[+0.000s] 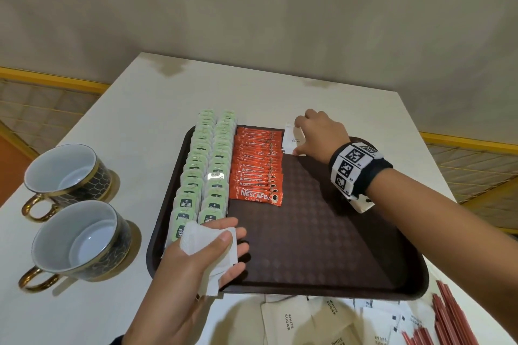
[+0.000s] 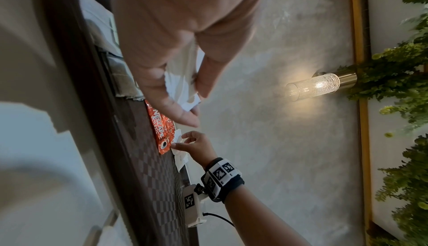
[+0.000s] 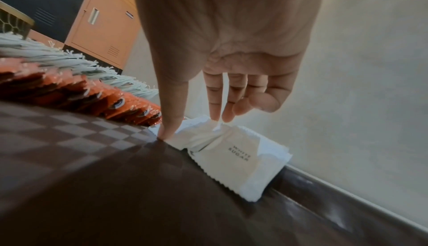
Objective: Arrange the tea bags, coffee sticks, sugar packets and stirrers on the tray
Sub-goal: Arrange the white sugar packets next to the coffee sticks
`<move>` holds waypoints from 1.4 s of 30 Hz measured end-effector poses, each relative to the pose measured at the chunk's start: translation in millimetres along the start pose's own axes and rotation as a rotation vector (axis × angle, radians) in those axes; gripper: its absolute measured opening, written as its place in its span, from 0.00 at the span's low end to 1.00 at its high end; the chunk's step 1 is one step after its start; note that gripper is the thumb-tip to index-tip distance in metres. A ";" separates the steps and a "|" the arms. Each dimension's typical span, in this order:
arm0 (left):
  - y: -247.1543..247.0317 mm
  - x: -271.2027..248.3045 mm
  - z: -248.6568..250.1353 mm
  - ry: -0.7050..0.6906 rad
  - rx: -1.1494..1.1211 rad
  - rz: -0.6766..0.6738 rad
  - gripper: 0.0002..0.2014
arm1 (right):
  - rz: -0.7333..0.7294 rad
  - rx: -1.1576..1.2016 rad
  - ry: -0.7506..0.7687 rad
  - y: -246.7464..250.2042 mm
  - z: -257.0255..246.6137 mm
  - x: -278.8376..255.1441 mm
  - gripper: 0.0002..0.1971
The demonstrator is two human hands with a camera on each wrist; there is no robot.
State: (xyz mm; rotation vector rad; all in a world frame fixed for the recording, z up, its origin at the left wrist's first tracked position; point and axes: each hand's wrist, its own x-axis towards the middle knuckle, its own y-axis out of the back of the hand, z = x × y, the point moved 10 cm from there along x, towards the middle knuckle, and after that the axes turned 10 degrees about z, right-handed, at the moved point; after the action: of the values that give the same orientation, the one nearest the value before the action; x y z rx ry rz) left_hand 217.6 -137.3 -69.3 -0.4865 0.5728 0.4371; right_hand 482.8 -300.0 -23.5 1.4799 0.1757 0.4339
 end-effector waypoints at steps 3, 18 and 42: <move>-2.8 -0.8 1.3 0.002 -0.013 -0.014 0.11 | -0.003 -0.023 0.019 0.1 -1.6 1.9 0.31; -45.4 -27.9 21.9 0.162 -0.168 -0.352 0.19 | -0.007 0.755 0.006 110.8 -61.7 -87.4 0.16; -29.7 -54.5 48.3 -0.139 -0.102 -0.384 0.15 | 0.019 1.642 -0.496 134.8 -88.9 -231.4 0.07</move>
State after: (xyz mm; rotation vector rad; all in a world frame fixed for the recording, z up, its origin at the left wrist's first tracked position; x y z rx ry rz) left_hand 211.2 -148.5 8.3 -0.6429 0.3132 0.1322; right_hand 215.4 -303.0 66.3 3.1345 0.0998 -0.2183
